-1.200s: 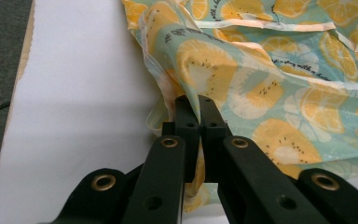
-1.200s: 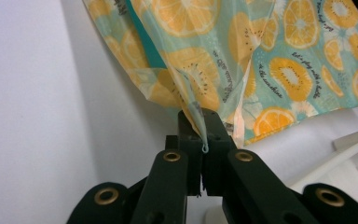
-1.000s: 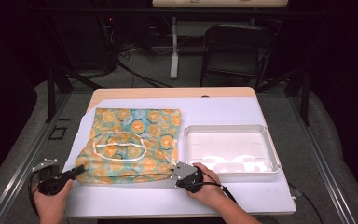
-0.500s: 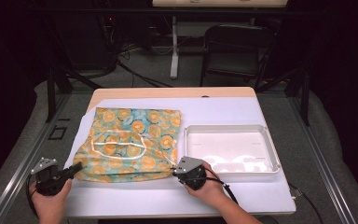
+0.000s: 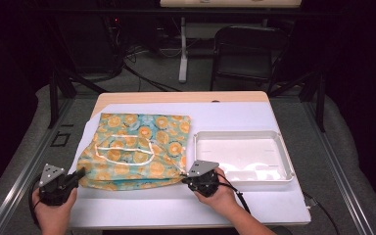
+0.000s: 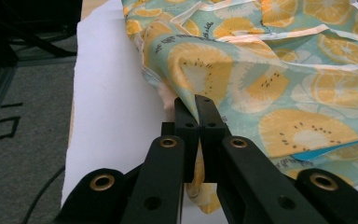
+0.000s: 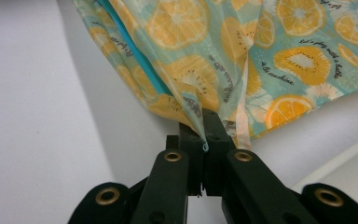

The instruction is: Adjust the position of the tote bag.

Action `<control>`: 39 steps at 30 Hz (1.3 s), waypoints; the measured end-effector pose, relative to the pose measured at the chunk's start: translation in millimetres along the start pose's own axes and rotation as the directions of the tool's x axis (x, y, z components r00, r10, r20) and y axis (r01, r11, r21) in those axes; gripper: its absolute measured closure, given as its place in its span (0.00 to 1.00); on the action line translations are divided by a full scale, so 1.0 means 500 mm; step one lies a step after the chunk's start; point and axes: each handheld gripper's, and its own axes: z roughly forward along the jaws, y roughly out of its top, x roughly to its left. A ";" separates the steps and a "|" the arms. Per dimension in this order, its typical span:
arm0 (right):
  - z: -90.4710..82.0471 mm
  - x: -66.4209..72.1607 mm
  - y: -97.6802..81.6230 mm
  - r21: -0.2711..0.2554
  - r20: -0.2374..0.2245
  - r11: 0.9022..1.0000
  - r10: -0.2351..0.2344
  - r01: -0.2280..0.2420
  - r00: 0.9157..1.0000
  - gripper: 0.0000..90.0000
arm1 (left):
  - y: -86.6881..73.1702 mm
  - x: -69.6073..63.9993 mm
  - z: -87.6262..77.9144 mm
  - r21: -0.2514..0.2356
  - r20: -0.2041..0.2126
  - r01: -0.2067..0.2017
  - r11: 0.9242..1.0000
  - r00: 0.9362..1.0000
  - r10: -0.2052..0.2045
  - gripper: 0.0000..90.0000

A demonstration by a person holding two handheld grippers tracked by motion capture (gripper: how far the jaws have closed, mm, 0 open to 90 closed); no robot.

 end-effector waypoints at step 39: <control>-0.045 -0.063 0.069 -0.109 -0.029 0.991 0.074 -0.077 0.997 1.00 | 0.096 -0.006 -0.012 -0.097 -0.030 -0.087 0.991 0.996 0.085 1.00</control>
